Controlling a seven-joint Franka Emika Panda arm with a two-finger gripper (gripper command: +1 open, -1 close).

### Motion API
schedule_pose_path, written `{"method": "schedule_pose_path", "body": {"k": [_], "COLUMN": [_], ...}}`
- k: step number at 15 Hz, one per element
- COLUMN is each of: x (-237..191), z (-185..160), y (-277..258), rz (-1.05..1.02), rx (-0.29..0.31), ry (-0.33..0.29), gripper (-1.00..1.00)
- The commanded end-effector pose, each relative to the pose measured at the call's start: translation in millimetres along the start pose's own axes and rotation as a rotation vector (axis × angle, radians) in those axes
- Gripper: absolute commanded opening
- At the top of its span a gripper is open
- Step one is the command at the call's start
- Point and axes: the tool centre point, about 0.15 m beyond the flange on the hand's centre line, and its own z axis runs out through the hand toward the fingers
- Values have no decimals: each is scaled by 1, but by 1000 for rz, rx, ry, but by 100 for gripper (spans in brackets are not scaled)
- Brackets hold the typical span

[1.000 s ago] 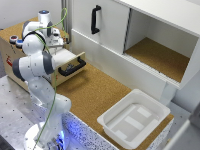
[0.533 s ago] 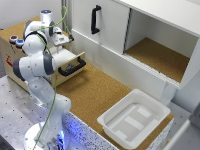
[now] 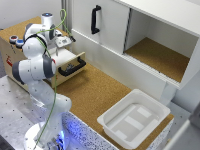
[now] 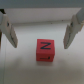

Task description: Grasp the pink block

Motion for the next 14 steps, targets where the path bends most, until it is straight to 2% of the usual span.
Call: {"method": "schedule_pose_path", "body": {"k": [1, 5, 6, 7, 11, 14], "x": [4, 13, 14, 15, 19, 23], "z": [35, 46, 49, 53, 54, 50], "y": [4, 29, 33, 35, 36, 33], "rz": [56, 81, 89, 94, 90, 93], "rx": [-63, -14, 6, 18, 55, 43], "ry": [81, 48, 46, 21, -4, -29], "gripper": [100, 100, -100, -100, -100, -100]}}
